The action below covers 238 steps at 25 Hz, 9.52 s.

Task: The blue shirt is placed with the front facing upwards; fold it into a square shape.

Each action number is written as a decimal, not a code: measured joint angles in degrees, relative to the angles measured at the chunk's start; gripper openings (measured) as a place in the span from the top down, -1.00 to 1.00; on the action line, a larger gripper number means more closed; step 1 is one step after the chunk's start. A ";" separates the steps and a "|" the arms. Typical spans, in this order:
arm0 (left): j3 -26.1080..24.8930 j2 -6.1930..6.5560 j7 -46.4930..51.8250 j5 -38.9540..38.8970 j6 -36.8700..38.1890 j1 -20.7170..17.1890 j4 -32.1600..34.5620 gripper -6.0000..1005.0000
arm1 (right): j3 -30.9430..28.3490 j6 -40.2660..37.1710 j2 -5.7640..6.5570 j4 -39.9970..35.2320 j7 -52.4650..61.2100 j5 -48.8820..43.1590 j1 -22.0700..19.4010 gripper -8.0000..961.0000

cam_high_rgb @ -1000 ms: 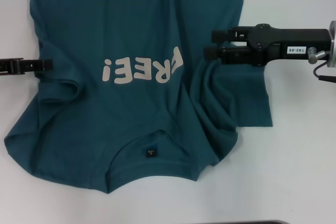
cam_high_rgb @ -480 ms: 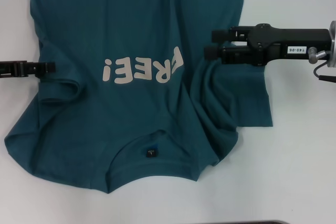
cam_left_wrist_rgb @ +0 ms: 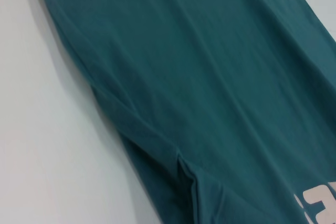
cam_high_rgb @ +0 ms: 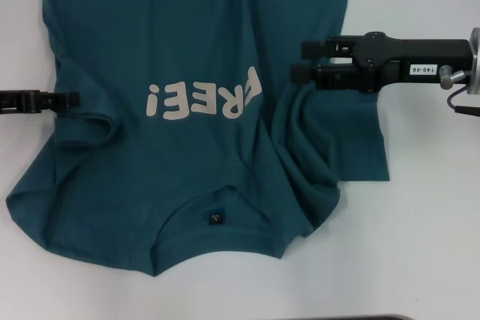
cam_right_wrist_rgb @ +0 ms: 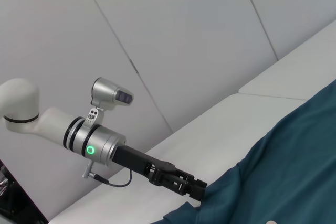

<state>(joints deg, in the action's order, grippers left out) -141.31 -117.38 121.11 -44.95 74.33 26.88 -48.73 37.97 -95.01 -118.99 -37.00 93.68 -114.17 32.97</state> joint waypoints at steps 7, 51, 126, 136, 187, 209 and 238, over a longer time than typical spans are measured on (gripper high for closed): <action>-0.21 -1.06 0.39 1.73 -0.34 0.04 -2.23 -0.15 | -0.01 0.00 0.00 0.00 0.00 0.00 -0.01 -0.58; 0.57 -4.29 1.66 -0.91 2.43 7.87 -0.56 0.94 | 0.08 -0.06 -0.08 0.00 -0.20 0.09 -0.43 -0.58; -7.70 -0.35 -17.34 -17.15 29.54 -6.16 0.92 -0.79 | -5.99 5.46 4.66 -1.88 27.62 -16.09 -6.53 -0.42; -6.75 -0.59 -20.49 -15.57 33.24 -6.49 1.19 -0.79 | -4.53 7.77 4.31 0.77 27.53 -16.09 -4.73 -0.41; -4.41 -1.18 -22.33 -14.65 34.04 -5.87 2.42 -0.79 | -10.40 9.41 3.49 1.04 21.56 -14.49 -7.31 0.93; -4.36 -2.05 -21.83 -14.40 34.21 -4.42 2.42 -0.79 | -19.17 5.68 6.02 -1.76 21.62 -14.07 -13.67 0.86; -3.80 -1.65 -22.00 -14.38 33.50 -3.56 3.74 -0.79 | -18.91 -1.50 5.26 -4.25 21.44 -10.27 -8.39 0.77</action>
<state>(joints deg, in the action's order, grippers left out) -145.11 -119.03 99.11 -59.33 107.83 23.32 -44.99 19.05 -96.51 -113.73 -41.26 115.12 -124.44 24.58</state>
